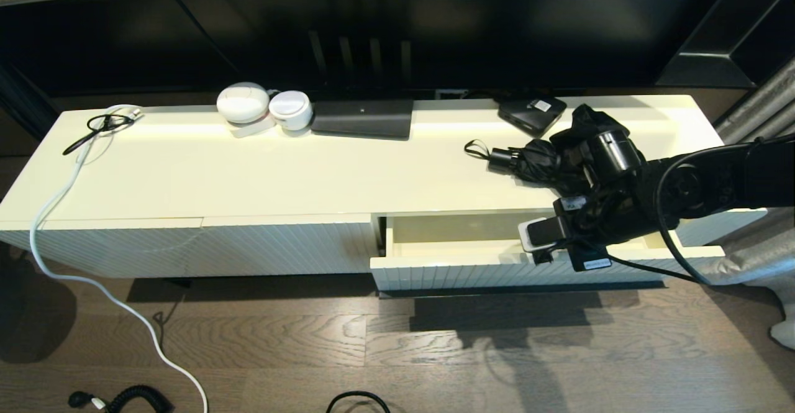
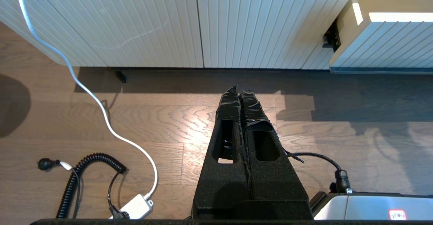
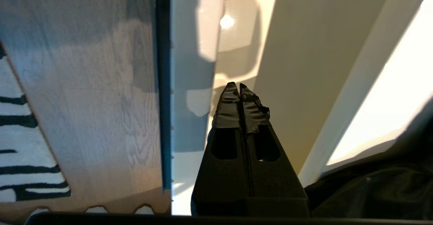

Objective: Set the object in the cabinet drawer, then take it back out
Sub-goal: Open the drawer

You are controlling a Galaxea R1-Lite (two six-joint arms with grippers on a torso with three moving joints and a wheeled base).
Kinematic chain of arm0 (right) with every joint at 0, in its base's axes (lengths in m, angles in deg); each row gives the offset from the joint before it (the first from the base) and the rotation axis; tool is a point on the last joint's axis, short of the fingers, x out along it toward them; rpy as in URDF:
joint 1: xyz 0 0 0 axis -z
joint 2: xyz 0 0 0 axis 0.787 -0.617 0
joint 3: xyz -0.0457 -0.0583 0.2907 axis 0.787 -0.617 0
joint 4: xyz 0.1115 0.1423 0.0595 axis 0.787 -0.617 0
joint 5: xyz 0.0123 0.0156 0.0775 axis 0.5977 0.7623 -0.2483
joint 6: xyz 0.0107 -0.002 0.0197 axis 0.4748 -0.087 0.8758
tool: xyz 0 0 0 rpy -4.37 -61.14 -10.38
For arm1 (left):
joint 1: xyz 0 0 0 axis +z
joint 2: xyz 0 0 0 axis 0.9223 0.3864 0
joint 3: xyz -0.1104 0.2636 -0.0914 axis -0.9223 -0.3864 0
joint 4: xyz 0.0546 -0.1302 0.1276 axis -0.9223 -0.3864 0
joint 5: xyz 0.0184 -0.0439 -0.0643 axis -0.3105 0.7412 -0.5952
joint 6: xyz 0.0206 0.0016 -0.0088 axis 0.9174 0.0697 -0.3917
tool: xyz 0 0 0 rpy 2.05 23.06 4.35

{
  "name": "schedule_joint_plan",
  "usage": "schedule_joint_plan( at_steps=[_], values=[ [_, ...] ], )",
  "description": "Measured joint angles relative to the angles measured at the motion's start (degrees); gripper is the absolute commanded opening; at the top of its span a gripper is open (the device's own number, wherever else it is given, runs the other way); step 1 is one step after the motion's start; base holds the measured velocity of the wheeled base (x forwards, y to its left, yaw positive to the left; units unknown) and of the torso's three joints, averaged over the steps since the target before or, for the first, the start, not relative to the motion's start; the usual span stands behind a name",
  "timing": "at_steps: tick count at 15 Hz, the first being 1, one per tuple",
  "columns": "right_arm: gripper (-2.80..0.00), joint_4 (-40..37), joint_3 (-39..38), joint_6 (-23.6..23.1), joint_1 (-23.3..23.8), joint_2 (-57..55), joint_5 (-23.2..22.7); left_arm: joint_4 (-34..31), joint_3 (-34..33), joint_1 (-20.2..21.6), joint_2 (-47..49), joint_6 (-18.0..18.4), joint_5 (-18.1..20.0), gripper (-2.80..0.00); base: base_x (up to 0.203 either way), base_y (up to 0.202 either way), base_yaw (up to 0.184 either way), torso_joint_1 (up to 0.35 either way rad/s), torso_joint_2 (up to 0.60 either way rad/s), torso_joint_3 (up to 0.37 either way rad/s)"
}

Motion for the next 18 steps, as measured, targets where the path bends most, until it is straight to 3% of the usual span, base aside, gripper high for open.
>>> schedule_joint_plan(
  at_steps=[9,18],
  values=[
    [-2.80,-4.6,-0.3,0.7,-0.6,0.4,-0.1,0.0,0.0,0.0,0.0,0.0,0.0,-2.80,0.000,0.000,0.000,0.000,0.00,0.000],
    [-2.80,-4.9,-6.2,3.4,-1.4,2.2,0.3,0.0,0.0,0.0,0.0,0.0,0.0,-2.80,0.000,0.000,0.000,0.000,0.00,0.000]
  ],
)
